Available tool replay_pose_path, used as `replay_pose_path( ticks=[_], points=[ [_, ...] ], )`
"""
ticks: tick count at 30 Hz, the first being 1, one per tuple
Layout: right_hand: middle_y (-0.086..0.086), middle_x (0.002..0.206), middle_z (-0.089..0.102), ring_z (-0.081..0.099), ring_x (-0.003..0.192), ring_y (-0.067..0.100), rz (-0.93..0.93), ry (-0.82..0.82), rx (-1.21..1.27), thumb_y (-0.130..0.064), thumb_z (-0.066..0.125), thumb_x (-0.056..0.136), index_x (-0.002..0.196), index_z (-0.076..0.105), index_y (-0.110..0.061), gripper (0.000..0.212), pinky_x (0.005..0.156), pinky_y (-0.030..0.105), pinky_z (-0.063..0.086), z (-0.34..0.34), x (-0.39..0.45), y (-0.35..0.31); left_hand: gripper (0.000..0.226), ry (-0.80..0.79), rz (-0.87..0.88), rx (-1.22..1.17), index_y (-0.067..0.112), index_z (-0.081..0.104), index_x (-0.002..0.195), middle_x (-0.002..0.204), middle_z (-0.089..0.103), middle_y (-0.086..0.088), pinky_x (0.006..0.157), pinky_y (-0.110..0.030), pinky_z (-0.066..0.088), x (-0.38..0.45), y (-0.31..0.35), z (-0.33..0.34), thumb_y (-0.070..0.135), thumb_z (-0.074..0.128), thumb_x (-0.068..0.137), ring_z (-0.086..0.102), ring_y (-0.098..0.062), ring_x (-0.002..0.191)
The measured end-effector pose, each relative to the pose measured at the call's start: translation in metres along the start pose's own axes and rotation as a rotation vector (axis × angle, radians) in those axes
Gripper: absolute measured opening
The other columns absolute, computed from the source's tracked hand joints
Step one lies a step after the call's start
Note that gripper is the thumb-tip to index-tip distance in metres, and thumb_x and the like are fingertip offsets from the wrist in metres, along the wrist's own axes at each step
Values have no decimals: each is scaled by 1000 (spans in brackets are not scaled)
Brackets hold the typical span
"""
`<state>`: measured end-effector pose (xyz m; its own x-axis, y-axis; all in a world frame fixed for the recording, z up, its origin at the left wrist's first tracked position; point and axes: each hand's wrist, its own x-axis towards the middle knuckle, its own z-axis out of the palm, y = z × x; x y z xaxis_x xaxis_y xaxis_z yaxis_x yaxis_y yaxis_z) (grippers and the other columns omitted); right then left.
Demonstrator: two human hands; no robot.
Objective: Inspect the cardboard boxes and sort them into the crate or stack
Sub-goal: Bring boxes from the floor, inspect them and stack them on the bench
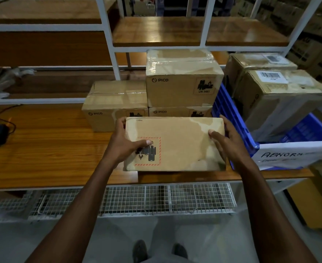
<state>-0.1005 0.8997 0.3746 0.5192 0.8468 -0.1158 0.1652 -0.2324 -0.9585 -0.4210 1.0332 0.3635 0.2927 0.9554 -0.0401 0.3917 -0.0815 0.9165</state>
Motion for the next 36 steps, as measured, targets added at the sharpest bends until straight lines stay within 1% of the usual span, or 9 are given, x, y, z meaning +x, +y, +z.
replay_pose_path(
  ticks=[5,10,13,16,22,24,27,31,36],
  points=[
    [-3,132,59,63,114,23,-32,27,-52,-49,69,96,127,59,-41,34,88,46,60,2,-8,9,90,-21,86,36,39,35,130,139,49,0,78,-39,64,-15,-20,5,25,96,66,58,-21,119],
    [-1,117,63,63,107,26,60,35,-101,-56,73,89,96,61,-28,31,83,43,54,6,-12,26,50,42,40,58,32,66,113,126,53,5,86,-43,57,-22,-19,5,71,58,84,58,-18,113],
    [-7,113,62,64,105,25,79,-9,-179,-42,78,89,99,59,-27,26,86,49,58,17,-17,41,34,20,-97,197,30,67,117,132,45,2,87,-43,55,-16,-19,12,55,66,92,52,-23,115],
    [-9,120,57,61,108,23,65,-5,-265,-54,78,79,100,58,-40,32,89,53,58,29,-22,54,56,-16,-133,304,30,56,141,143,37,-7,94,-42,52,-18,-27,21,42,76,90,46,-26,121],
    [5,151,43,47,115,16,76,-38,-505,-40,79,88,111,57,-38,32,87,32,40,41,-22,61,77,-20,-147,330,29,43,154,146,39,-13,96,-37,43,-27,-42,32,37,80,87,46,-34,131],
    [7,159,31,44,133,28,9,0,-675,-48,76,88,121,57,-40,38,100,40,44,47,-19,55,75,-20,-145,332,29,47,151,145,41,-12,91,-33,40,-26,-42,33,38,81,85,47,-33,130],
    [0,174,8,14,158,30,-134,-60,-943,-61,60,94,146,47,-47,56,123,55,20,66,-12,47,71,-68,-161,367,27,51,144,143,41,-10,88,-33,41,-18,-40,31,40,83,83,49,-33,128],
    [3,173,19,15,159,30,-99,-183,-997,-62,44,102,153,41,-42,55,127,54,9,92,-7,46,62,-105,-130,505,28,53,138,152,30,-8,105,-48,43,-7,-33,33,41,82,84,39,-37,136],
    [4,165,32,27,153,32,-80,-159,-1021,-61,48,101,144,51,-39,49,122,55,18,96,-5,39,65,-133,48,688,44,40,152,170,12,2,117,-58,18,12,-17,64,54,66,93,10,-35,153]
  ],
)
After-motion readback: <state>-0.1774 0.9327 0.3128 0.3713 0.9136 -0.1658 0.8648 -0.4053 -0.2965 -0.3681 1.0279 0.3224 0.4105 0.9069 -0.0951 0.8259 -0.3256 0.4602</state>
